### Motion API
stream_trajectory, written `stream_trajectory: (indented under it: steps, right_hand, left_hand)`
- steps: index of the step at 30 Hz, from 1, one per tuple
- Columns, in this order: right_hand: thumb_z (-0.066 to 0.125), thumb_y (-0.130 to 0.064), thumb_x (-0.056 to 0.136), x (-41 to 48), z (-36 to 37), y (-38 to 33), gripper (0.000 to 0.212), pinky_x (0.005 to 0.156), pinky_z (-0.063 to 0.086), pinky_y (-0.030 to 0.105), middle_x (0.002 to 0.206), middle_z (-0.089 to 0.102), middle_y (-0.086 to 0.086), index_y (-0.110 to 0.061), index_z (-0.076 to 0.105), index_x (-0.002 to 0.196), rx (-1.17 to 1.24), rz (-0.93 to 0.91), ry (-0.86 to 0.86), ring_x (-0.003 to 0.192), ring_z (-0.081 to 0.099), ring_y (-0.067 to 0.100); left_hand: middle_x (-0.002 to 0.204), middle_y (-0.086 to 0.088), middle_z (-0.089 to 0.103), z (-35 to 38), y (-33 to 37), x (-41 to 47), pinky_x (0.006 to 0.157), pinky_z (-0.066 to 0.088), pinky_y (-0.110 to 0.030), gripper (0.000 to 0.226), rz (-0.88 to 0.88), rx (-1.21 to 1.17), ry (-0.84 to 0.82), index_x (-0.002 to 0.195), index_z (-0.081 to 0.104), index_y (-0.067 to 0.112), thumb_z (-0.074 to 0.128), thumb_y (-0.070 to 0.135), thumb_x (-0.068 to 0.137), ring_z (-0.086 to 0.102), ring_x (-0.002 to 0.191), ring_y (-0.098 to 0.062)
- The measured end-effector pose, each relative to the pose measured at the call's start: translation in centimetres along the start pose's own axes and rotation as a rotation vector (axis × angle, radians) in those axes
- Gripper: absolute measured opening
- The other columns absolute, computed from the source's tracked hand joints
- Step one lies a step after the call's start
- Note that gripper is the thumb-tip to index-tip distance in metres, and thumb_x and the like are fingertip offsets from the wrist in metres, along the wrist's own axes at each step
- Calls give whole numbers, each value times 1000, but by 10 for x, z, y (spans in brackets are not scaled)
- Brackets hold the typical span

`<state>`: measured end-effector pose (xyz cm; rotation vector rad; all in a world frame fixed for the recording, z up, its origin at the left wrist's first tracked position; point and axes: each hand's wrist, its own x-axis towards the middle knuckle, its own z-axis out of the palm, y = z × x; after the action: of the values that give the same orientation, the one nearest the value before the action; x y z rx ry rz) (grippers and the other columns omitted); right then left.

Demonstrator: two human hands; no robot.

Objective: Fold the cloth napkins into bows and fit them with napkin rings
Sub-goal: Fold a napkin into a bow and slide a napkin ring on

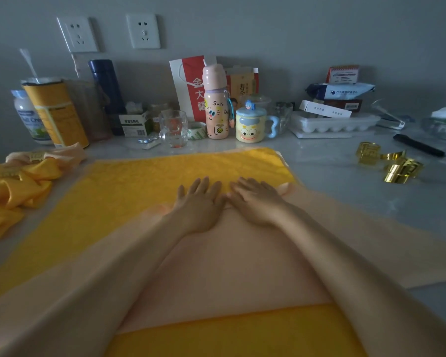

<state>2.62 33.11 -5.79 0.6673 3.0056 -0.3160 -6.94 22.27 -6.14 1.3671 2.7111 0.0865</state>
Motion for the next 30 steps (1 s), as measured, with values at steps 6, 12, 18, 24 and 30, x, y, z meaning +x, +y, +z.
stream_trajectory:
  steps: [6, 12, 18, 24, 30]
  right_hand:
    - [14, -44, 101, -15, -9, 42, 56, 116, 0, 41, 159, 1, 3, -18, 12, 150, -9, 203, 24, 146, -1, 19]
    - [46, -24, 97, -26, -20, 39, 32, 113, 21, 35, 138, 51, 5, -17, 57, 126, 82, 86, 285, 136, 34, 24]
    - [58, -19, 87, -35, -27, 37, 27, 97, 43, 32, 120, 64, 2, -20, 67, 112, 269, 122, 265, 113, 57, 21]
    - [55, -15, 85, -42, -28, 29, 16, 84, 35, 31, 101, 65, -3, -27, 62, 92, 69, 123, 354, 100, 57, 24]
    - [41, 3, 80, -56, -35, 8, 26, 76, 30, 30, 107, 56, 5, -22, 43, 86, -167, 40, 303, 102, 52, 25]
  left_hand:
    - [158, 3, 8, -2, -5, -11, 117, -1, -41, 50, 74, -137, 68, 148, 23, 26, 20, 44, 101, 0, 145, -13]
    - [137, 2, 50, -11, -25, -33, 109, 24, -30, 33, 200, -288, 175, 129, 54, 19, 47, 23, 97, 38, 131, -15]
    - [128, 0, 54, -15, -24, -36, 104, 32, -33, 28, 129, -346, 190, 122, 58, 20, 50, 21, 95, 46, 122, -20]
    - [120, 3, 58, -18, -21, -38, 90, 37, -30, 22, 101, -297, 281, 114, 58, 21, 50, 21, 94, 52, 111, -21]
    - [109, 7, 55, -23, -11, -41, 93, 34, -33, 23, 70, -255, 211, 103, 57, 23, 51, 42, 90, 51, 107, -16]
